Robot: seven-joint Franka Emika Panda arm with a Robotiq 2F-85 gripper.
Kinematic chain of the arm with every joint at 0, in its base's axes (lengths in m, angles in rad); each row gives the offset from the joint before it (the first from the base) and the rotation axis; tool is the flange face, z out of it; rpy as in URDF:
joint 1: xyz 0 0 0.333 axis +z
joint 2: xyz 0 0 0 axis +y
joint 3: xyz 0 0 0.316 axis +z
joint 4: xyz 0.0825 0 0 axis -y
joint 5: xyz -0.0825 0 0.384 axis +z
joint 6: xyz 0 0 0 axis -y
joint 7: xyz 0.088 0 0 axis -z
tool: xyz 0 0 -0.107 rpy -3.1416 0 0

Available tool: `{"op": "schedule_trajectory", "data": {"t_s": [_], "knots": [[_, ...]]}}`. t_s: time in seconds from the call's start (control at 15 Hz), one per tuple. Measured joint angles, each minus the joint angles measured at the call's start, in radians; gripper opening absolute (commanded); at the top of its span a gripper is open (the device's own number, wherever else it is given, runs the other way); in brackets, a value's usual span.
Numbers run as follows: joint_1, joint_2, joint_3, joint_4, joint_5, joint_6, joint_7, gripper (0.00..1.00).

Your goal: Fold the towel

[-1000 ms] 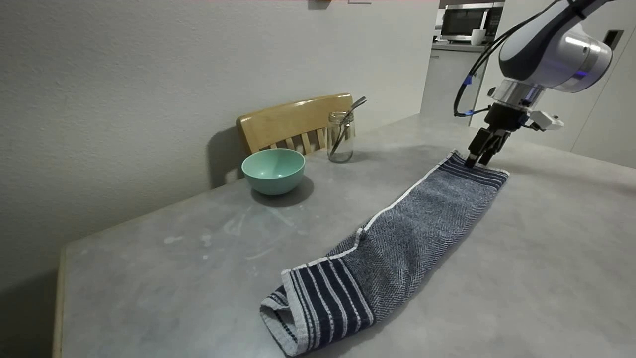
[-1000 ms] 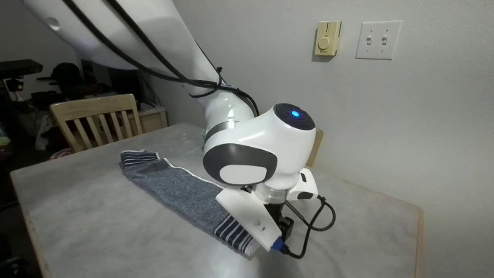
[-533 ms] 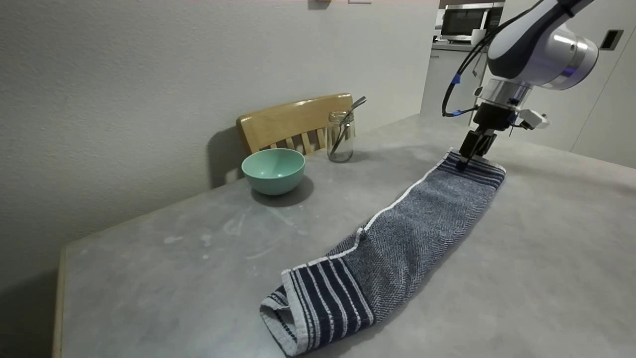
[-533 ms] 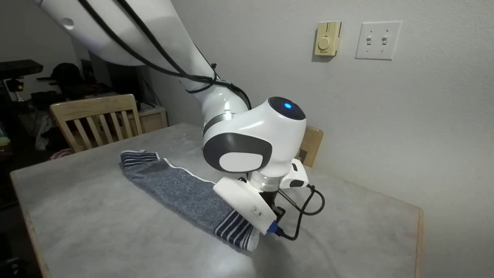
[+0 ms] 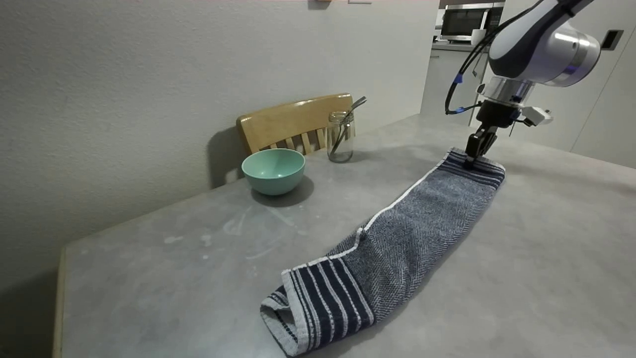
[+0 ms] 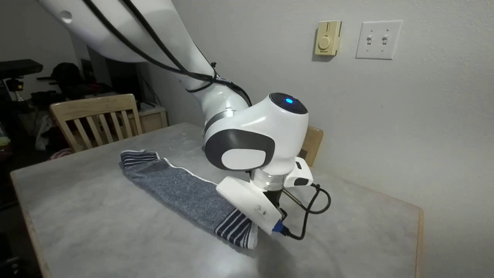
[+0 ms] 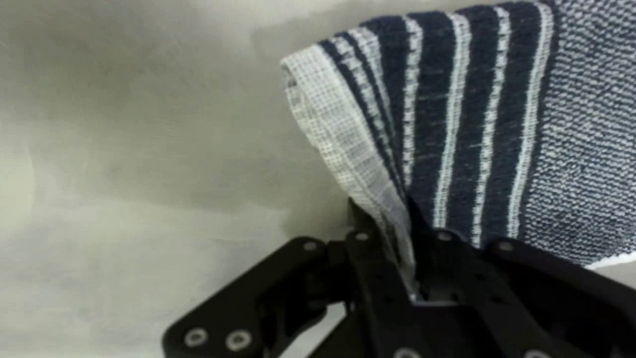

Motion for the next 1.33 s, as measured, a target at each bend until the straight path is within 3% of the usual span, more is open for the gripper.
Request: {"op": "schedule_trajectory", "data": {"t_s": [0.67,1.07,1.33], "knots": [[0.063,-0.104,-0.171,-0.012,-0.2,0.005,0.161,0.02],[0.176,-0.233,-0.17,-0.077,-0.324,0.005,0.207,0.02],[0.257,-0.315,-0.107,-0.136,-0.325,-0.034,0.204,0.02]]}}
